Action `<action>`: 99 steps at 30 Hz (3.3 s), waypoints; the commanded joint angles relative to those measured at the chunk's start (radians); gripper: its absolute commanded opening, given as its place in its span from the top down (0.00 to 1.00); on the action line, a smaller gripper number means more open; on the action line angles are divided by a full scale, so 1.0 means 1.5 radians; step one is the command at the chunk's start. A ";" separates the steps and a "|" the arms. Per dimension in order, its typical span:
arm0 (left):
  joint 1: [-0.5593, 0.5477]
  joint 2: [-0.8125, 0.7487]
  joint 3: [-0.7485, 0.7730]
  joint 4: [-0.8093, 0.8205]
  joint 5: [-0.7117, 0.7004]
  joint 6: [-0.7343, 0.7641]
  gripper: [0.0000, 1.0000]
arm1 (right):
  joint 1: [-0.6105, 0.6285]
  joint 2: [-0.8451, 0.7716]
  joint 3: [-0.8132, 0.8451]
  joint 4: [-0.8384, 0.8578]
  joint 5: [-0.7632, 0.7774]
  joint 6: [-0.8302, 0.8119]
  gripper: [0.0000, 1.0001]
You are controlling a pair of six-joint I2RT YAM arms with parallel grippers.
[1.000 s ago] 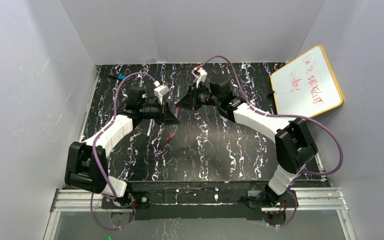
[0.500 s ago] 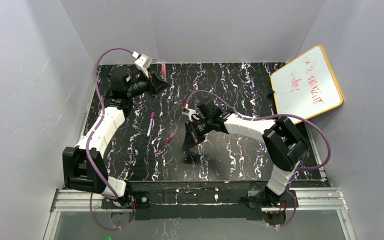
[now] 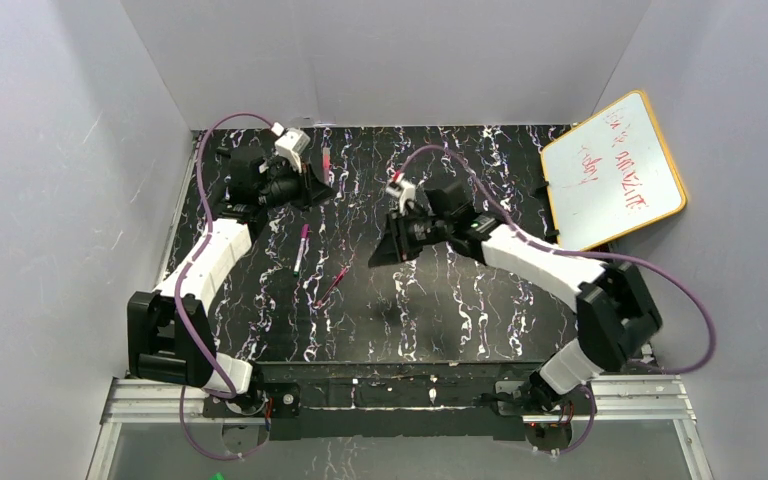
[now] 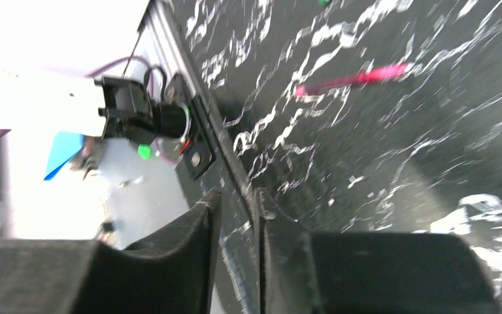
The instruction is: Insert the pens into the pen caps
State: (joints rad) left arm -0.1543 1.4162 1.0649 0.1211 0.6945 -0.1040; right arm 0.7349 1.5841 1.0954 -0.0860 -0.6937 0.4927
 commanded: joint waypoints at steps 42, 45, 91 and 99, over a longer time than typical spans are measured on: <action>-0.001 0.157 -0.086 -0.315 -0.215 0.044 0.76 | -0.091 -0.239 -0.113 0.049 0.155 -0.020 0.57; -0.001 0.154 -0.083 -0.323 -0.224 0.050 0.71 | -0.092 -0.244 -0.119 0.052 0.153 -0.017 0.57; -0.237 0.015 -0.133 -0.367 -0.391 0.058 0.71 | -0.108 -0.255 -0.159 0.065 0.117 -0.009 0.56; -0.244 0.075 -0.112 -0.380 -0.417 0.053 0.71 | -0.115 -0.258 -0.158 0.059 0.115 -0.015 0.56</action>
State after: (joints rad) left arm -0.5159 1.4918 0.8593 -0.4084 0.0925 -0.0261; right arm 0.5720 1.2255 0.8673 -0.0196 -0.5026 0.4896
